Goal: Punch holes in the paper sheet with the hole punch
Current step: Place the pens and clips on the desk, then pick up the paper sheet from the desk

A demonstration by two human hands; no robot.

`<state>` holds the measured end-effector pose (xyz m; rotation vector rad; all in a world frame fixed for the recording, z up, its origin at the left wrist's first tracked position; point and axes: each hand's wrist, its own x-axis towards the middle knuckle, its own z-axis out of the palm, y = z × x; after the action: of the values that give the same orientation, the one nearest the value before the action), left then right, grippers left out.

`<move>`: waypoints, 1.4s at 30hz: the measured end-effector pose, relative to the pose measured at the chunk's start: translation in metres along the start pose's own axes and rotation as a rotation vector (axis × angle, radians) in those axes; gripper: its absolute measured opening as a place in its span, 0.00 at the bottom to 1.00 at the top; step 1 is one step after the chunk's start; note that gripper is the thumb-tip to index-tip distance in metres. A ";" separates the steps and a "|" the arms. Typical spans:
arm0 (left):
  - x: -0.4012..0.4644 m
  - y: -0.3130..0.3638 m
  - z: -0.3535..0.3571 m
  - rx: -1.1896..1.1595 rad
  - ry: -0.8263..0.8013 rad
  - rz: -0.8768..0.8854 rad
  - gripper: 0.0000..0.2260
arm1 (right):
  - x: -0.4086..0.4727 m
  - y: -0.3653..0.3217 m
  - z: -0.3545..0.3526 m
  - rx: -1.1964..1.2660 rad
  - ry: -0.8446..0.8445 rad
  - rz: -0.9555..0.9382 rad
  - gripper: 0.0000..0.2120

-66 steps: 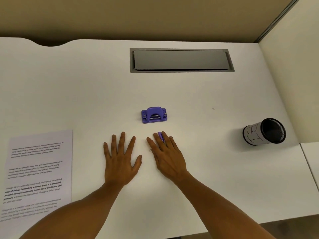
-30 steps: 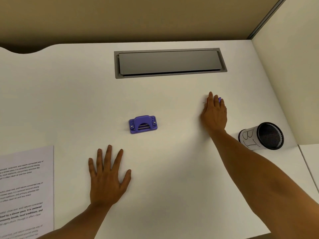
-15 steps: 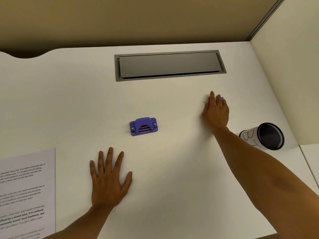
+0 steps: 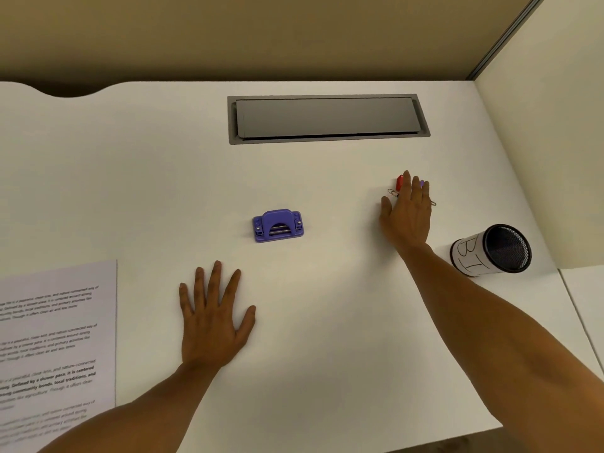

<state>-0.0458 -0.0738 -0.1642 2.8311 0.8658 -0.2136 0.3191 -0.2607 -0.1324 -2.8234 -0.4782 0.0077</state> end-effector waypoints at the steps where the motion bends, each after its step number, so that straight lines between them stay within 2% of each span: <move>1: -0.001 0.000 0.000 0.005 0.001 -0.001 0.34 | -0.006 -0.004 0.000 0.002 0.011 -0.026 0.32; 6: -0.002 -0.001 0.000 -0.001 0.007 -0.003 0.34 | -0.044 -0.027 0.004 0.020 0.010 -0.132 0.32; 26: -0.012 -0.017 -0.011 -0.114 -0.111 0.032 0.34 | -0.195 -0.115 -0.002 0.200 -0.334 -0.247 0.34; 35: -0.042 -0.033 -0.021 -0.288 -0.191 0.036 0.31 | -0.230 -0.148 -0.005 0.208 -0.506 -0.292 0.34; 42: -0.061 -0.060 -0.044 -0.561 -0.187 -0.132 0.28 | -0.239 -0.183 -0.016 0.186 -0.631 -0.349 0.35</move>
<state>-0.1257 -0.0485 -0.1171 2.2030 0.9010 -0.2081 0.0347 -0.1768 -0.0769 -2.4700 -1.0328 0.8391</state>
